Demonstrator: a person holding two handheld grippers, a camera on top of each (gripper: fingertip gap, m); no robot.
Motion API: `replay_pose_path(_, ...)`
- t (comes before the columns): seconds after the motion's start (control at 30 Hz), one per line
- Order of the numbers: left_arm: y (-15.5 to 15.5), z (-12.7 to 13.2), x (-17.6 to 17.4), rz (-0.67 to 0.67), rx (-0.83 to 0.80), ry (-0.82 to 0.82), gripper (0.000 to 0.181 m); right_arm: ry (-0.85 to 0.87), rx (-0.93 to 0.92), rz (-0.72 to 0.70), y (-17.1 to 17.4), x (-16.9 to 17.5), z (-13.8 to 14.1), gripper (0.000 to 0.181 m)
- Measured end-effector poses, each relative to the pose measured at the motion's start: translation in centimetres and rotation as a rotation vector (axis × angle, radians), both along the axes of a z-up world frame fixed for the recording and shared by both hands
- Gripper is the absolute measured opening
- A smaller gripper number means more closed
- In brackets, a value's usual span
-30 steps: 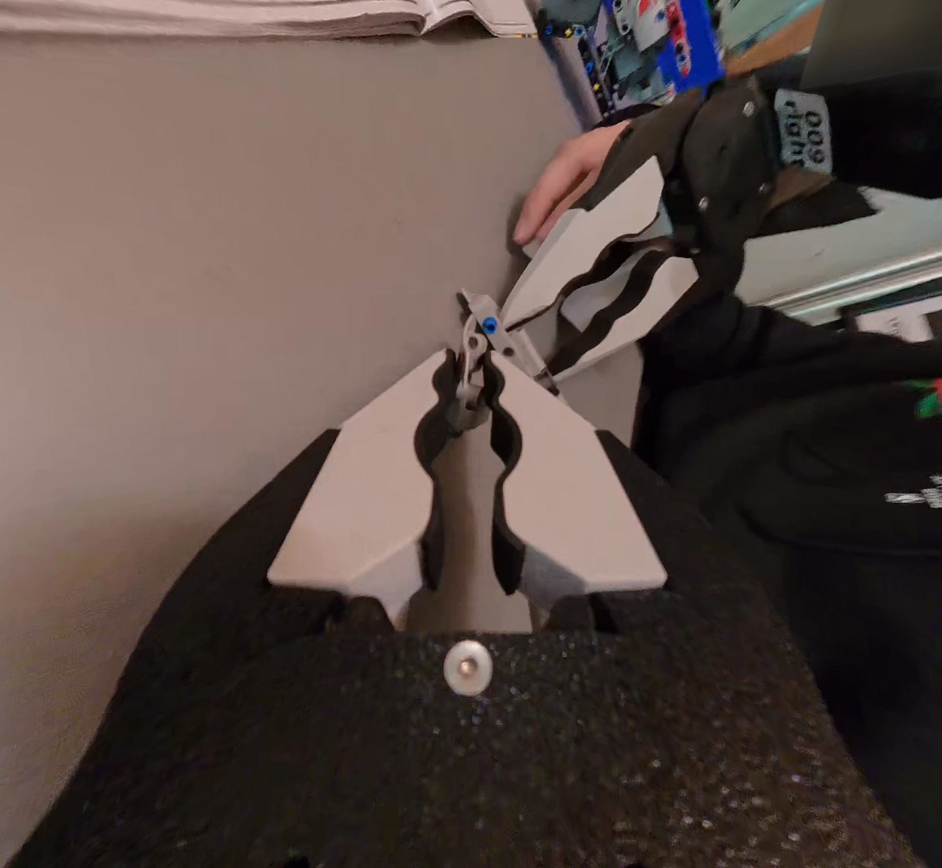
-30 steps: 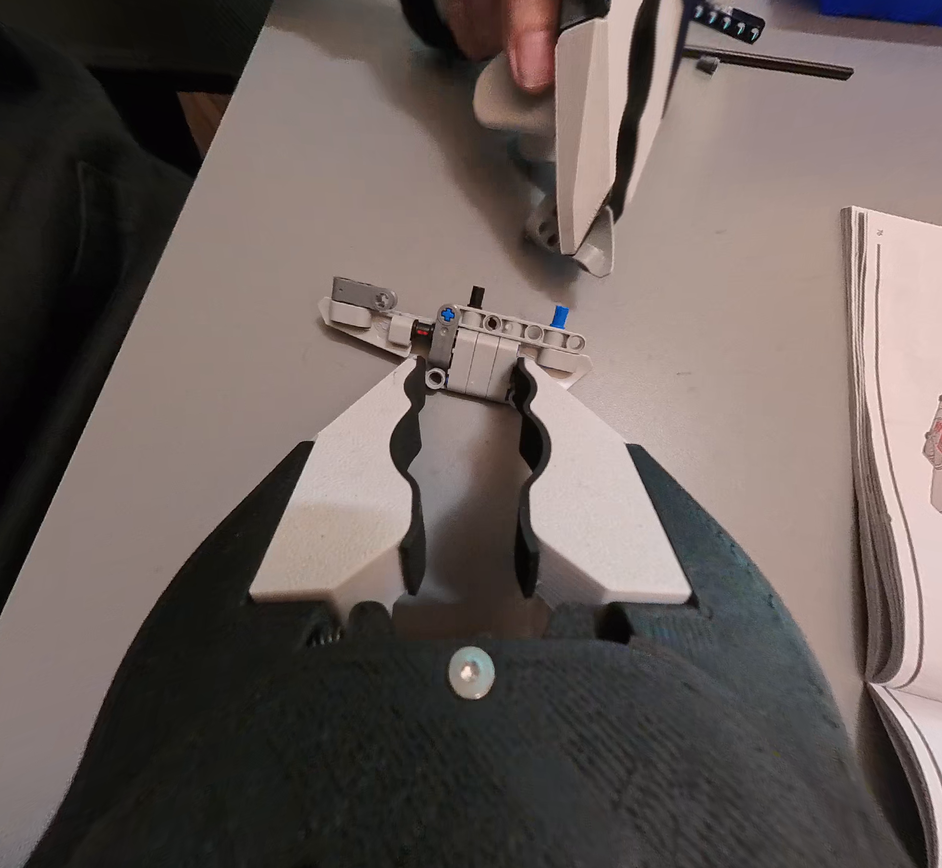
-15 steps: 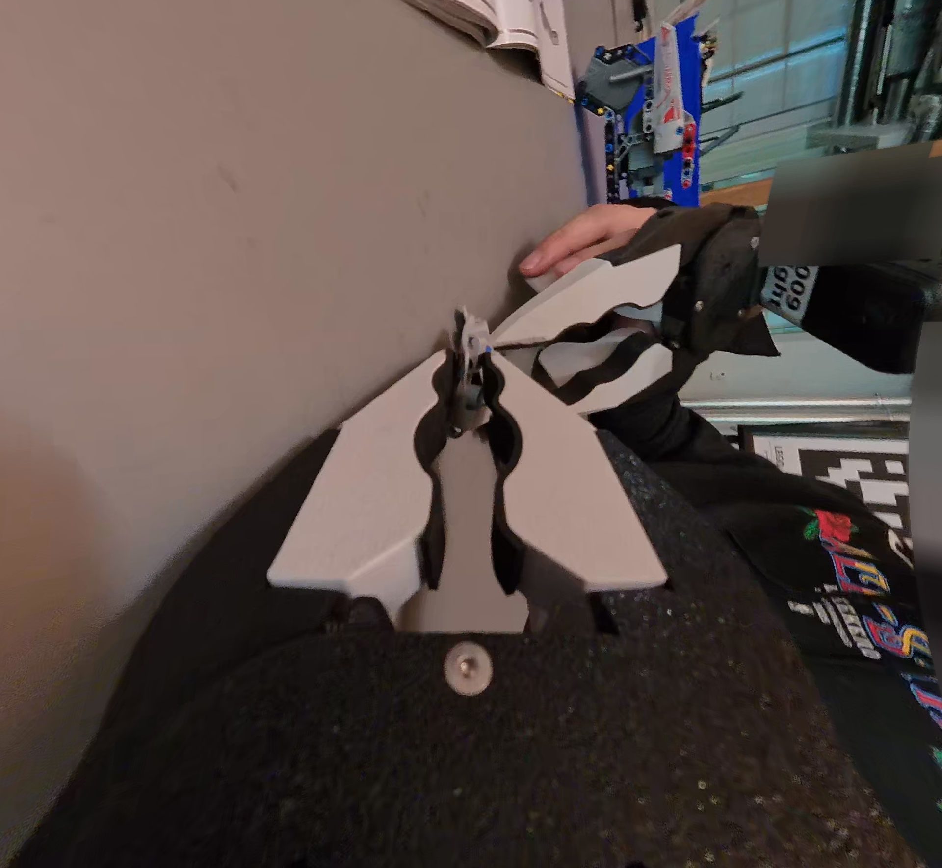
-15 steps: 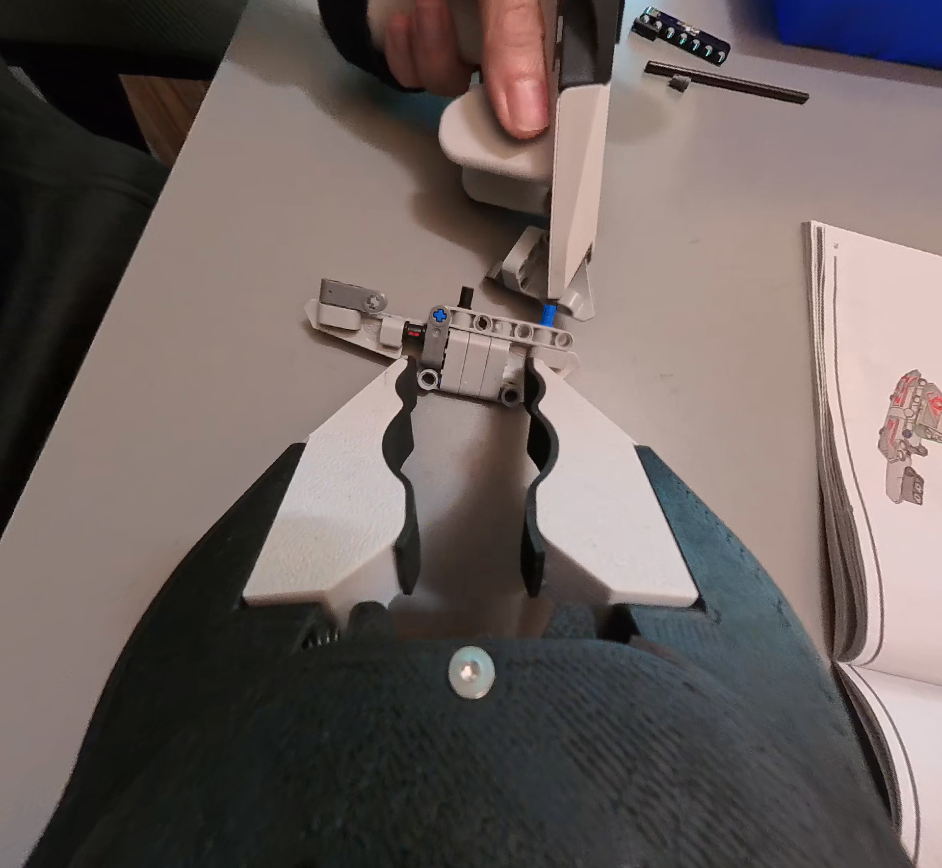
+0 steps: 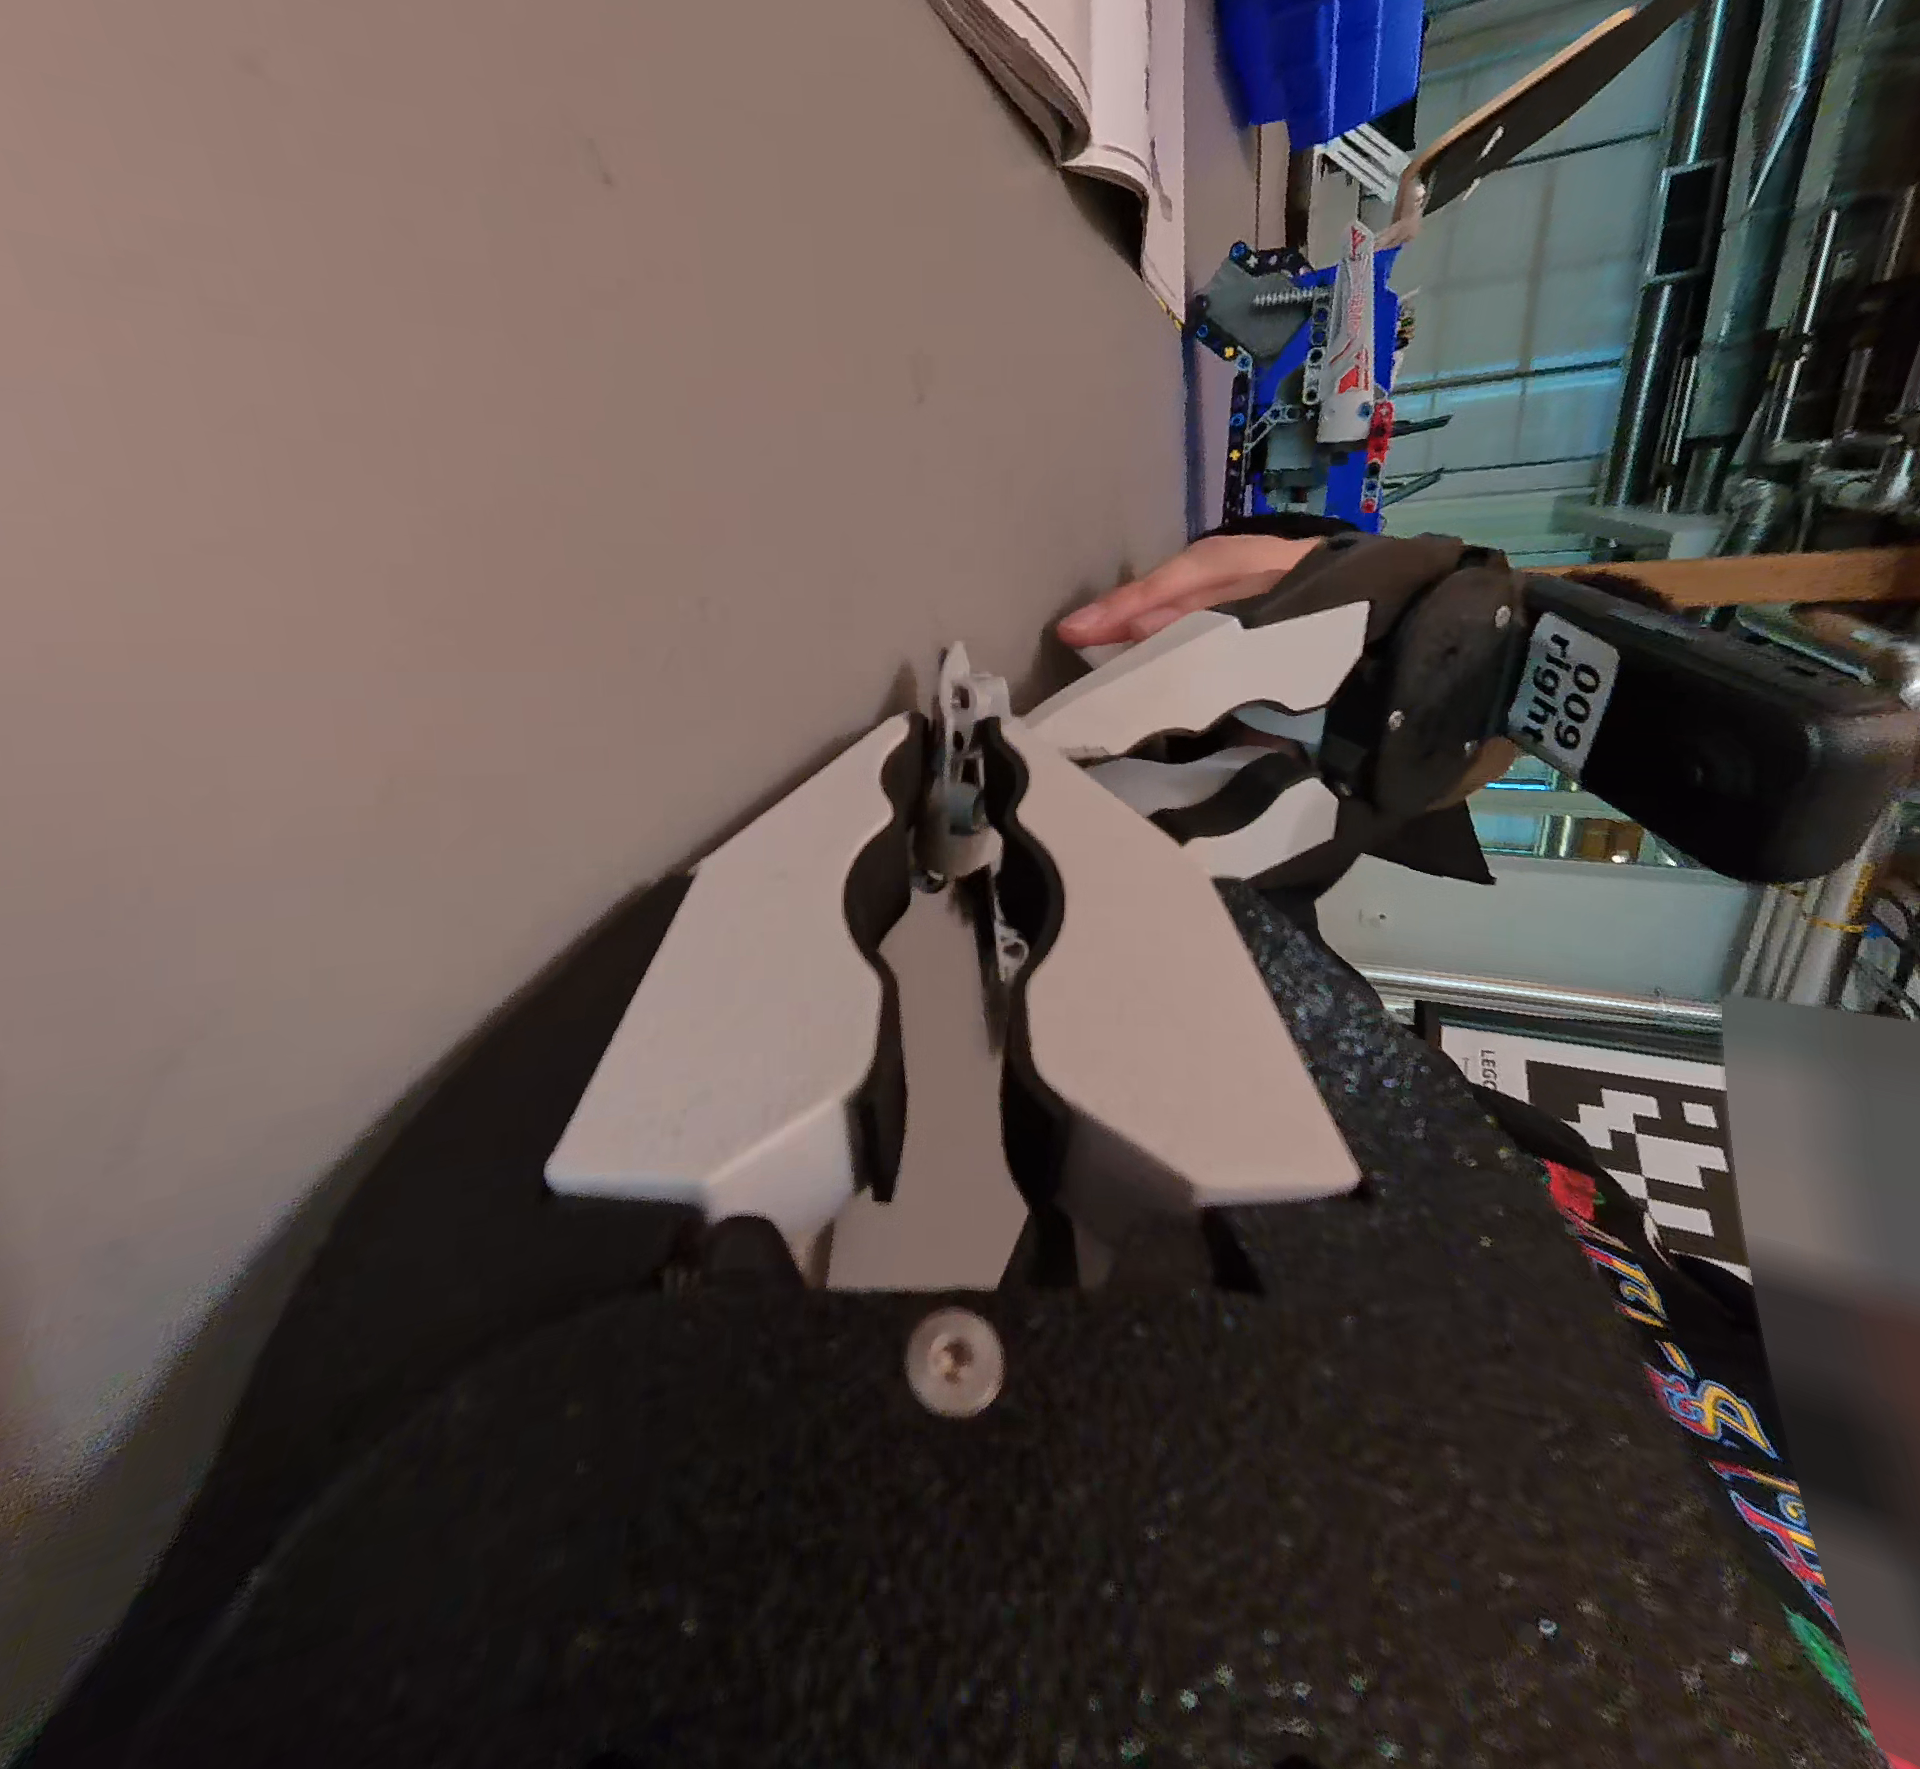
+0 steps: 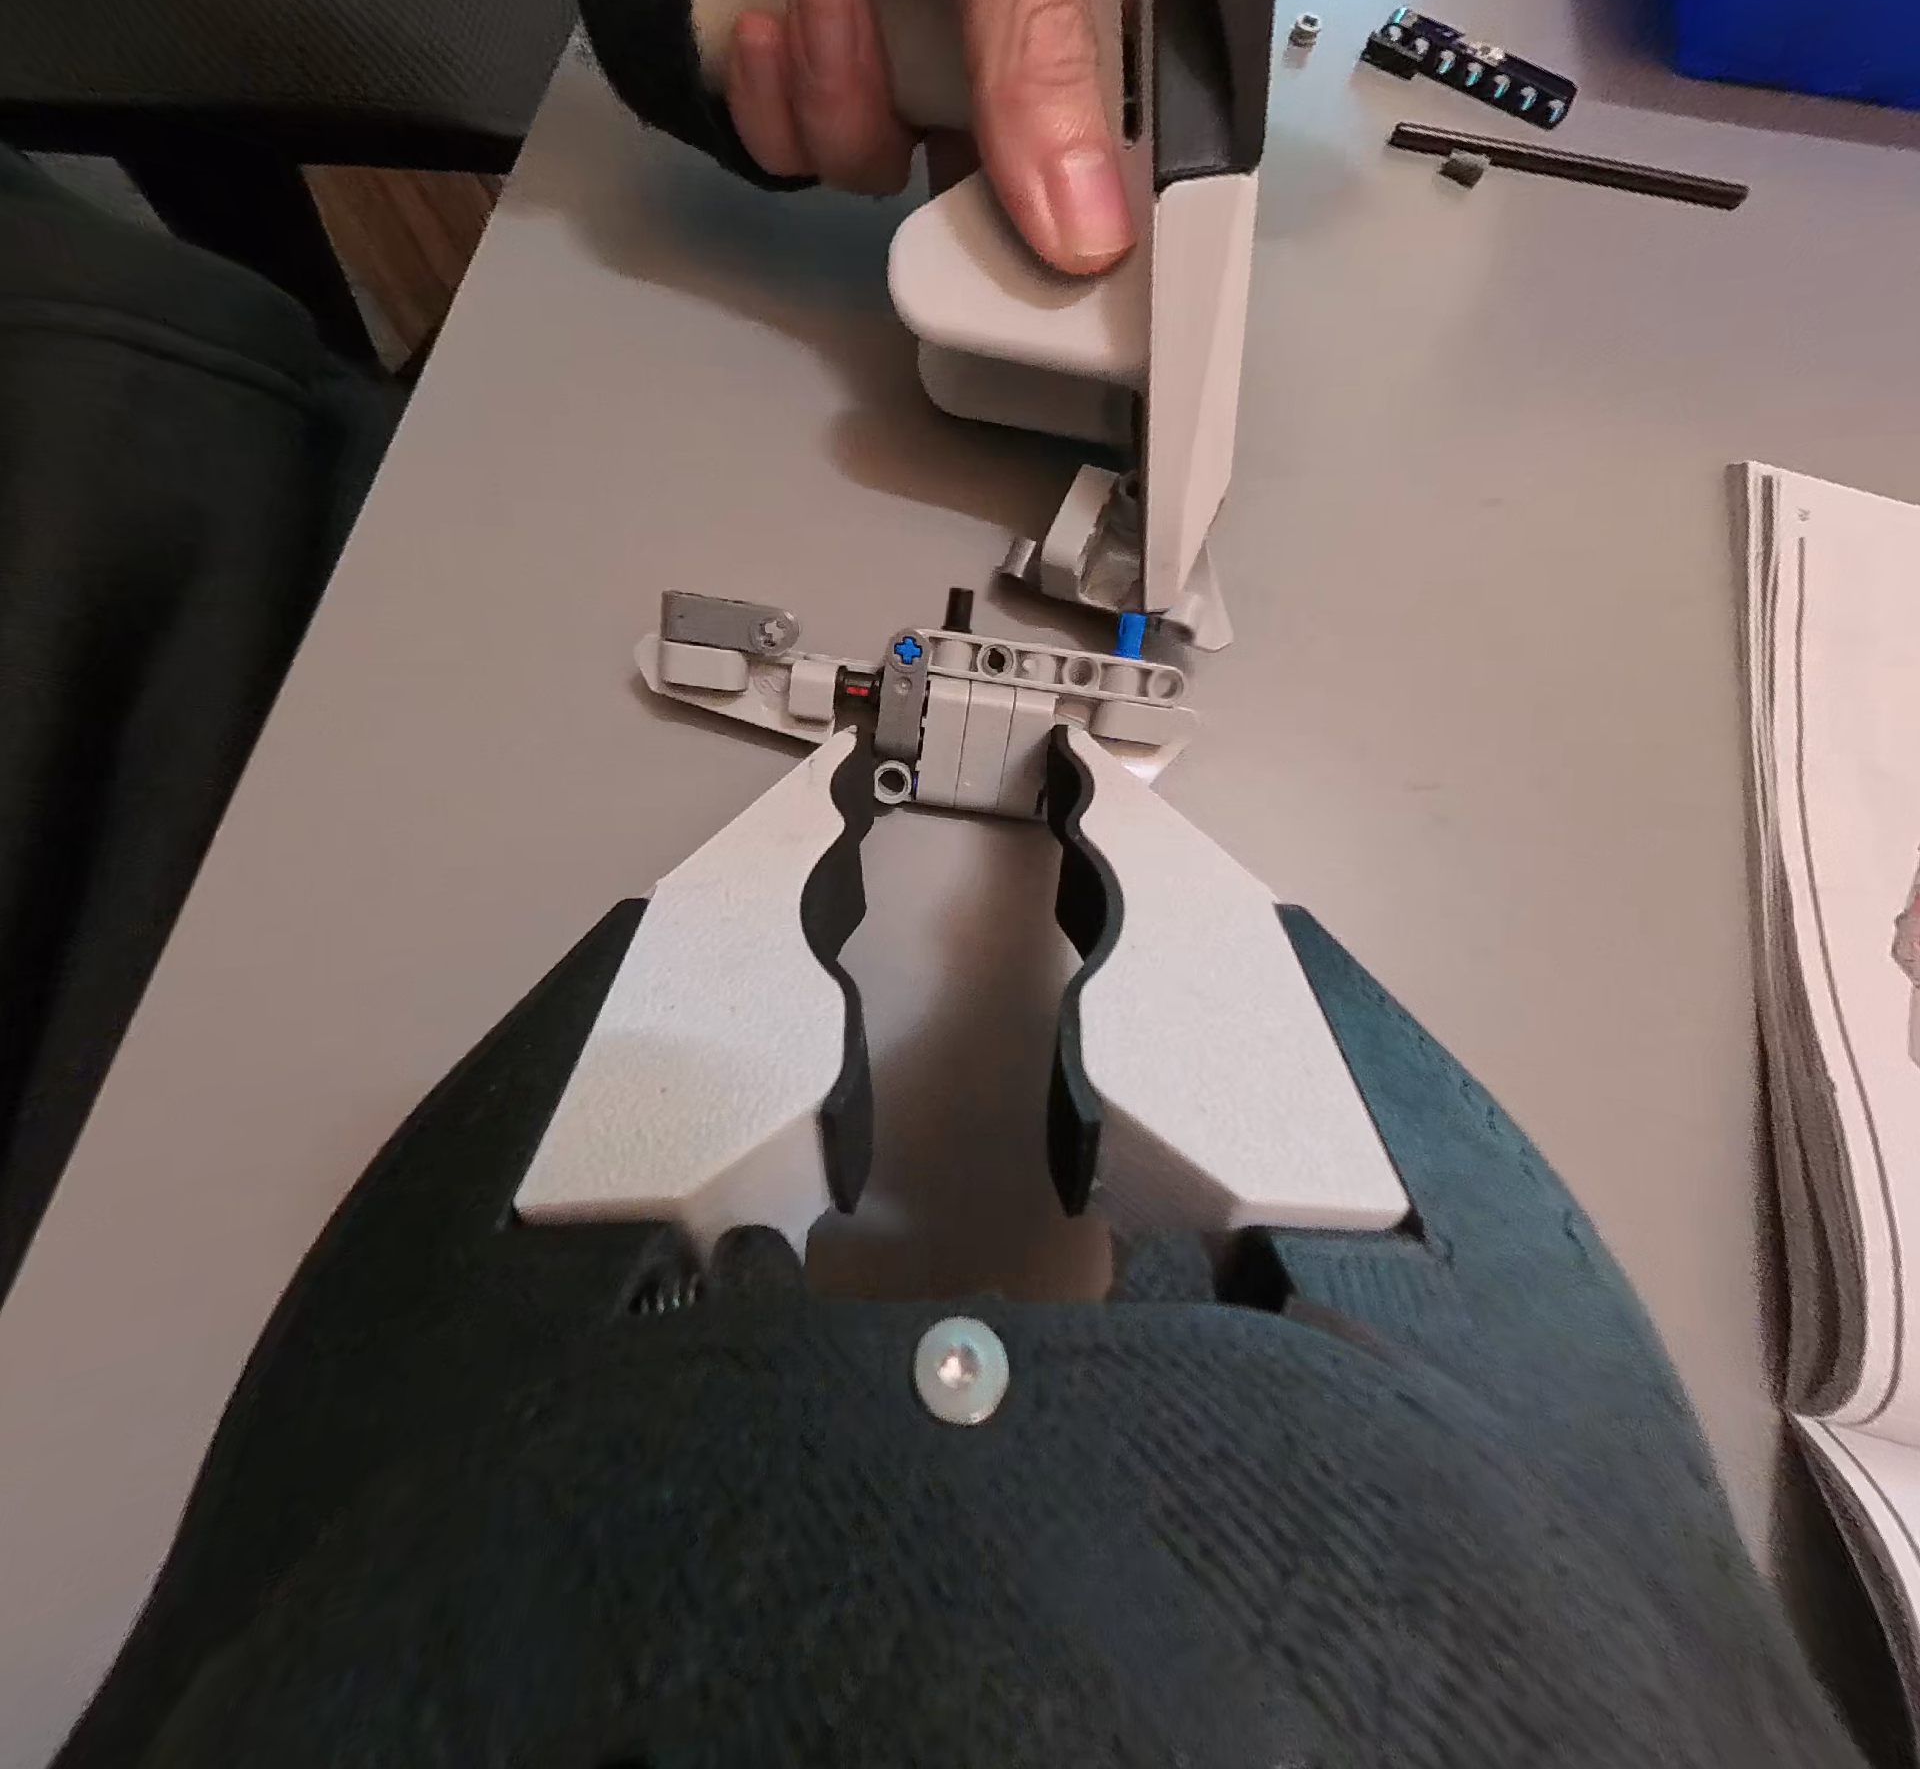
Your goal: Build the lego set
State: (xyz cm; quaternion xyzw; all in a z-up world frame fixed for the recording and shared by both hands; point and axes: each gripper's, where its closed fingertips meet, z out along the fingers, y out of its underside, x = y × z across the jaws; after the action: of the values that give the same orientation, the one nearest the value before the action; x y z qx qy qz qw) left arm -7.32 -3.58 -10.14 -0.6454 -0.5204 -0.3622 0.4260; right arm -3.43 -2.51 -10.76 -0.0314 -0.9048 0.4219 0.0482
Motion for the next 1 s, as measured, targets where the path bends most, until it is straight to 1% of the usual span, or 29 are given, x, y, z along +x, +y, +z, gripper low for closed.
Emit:
replay_pose_path(0.23,-0.14,0.32,0.36,-0.01,-0.021,0.015,0.007,-0.008,0.032,-0.026,-0.04,-0.12,-0.04,0.032)
replay_pose_path(0.47,-0.25,0.31,0.81,-0.035,-0.091,0.055,0.008,-0.019,0.067,-0.035,-0.11,-0.22,-0.08,0.032)
replay_pose_path(0.6,-0.24,-0.02,0.67,-0.051,-0.152,0.092,0.007,-0.007,0.111,-0.034,-0.18,-0.23,-0.09,0.032)
replay_pose_path(0.73,-0.24,-0.11,0.7,-0.081,-0.209,0.112,0.007,-0.014,0.115,-0.037,-0.25,-0.28,-0.07,0.032)
replay_pose_path(0.83,-0.26,-0.13,0.79,-0.125,-0.219,0.077,0.008,-0.005,0.127,-0.025,-0.24,-0.28,-0.08,0.032)
replay_pose_path(1.0,-0.18,-0.23,0.87,-0.158,-0.172,-0.028,0.008,-0.009,0.112,-0.01,-0.26,-0.3,-0.05,0.032)
